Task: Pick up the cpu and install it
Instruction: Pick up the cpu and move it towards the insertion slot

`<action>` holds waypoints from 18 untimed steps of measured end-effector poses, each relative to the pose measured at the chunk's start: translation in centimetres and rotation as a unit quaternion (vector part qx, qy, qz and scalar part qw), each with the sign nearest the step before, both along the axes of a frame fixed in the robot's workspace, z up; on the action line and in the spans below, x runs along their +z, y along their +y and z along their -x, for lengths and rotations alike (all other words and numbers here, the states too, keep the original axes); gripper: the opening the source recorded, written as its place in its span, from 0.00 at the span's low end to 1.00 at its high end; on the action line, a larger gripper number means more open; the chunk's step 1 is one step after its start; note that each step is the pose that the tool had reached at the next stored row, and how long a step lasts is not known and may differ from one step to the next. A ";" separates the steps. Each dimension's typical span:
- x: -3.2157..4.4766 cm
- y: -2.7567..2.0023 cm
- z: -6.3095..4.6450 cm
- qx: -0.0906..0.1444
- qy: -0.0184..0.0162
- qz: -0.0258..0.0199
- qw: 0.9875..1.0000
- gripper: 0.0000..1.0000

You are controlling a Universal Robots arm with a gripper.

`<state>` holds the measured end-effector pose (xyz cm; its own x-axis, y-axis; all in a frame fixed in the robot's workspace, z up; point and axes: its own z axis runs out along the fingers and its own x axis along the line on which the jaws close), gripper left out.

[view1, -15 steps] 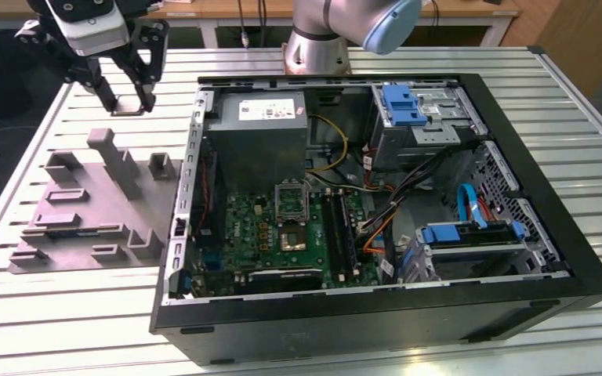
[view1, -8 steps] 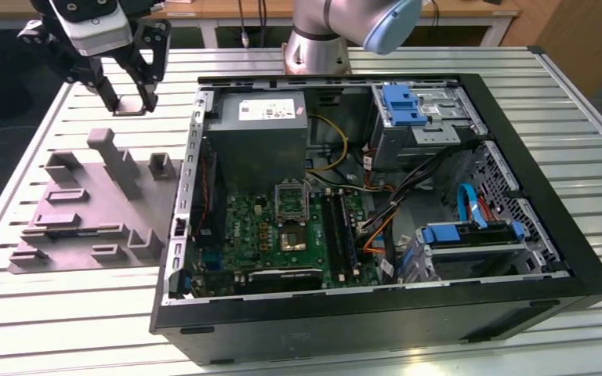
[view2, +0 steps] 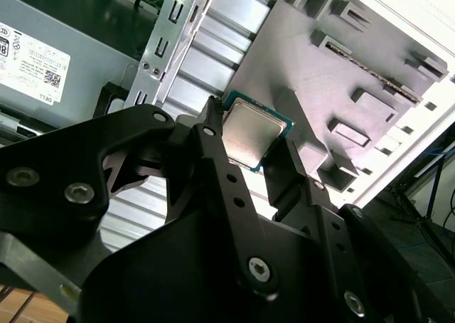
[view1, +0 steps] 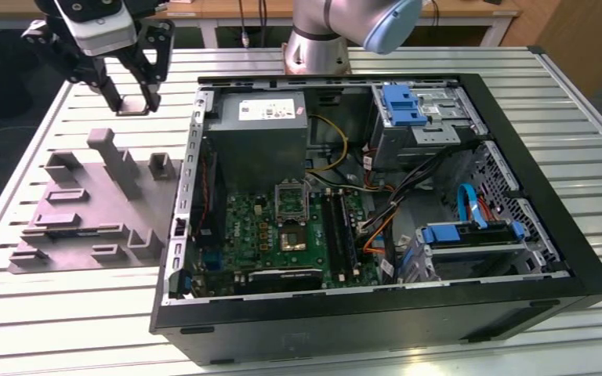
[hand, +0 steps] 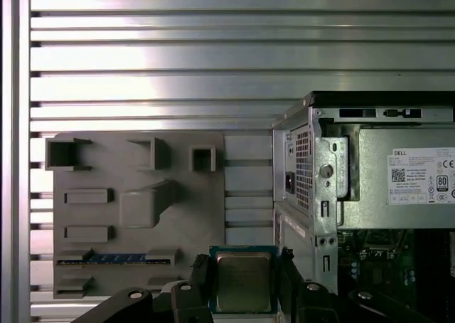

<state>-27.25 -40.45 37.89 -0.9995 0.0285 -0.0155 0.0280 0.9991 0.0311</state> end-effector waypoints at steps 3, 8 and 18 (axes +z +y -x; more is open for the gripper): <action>0.00 0.00 -0.1 0.000 0.000 0.000 1.000 0.47; 0.00 0.00 -0.4 0.000 0.000 0.000 1.000 0.47; 0.00 0.00 -0.9 0.000 0.000 0.000 1.000 0.47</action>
<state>-26.34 -40.45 37.89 -0.9995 0.0285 -0.0155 0.0280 0.9991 0.0311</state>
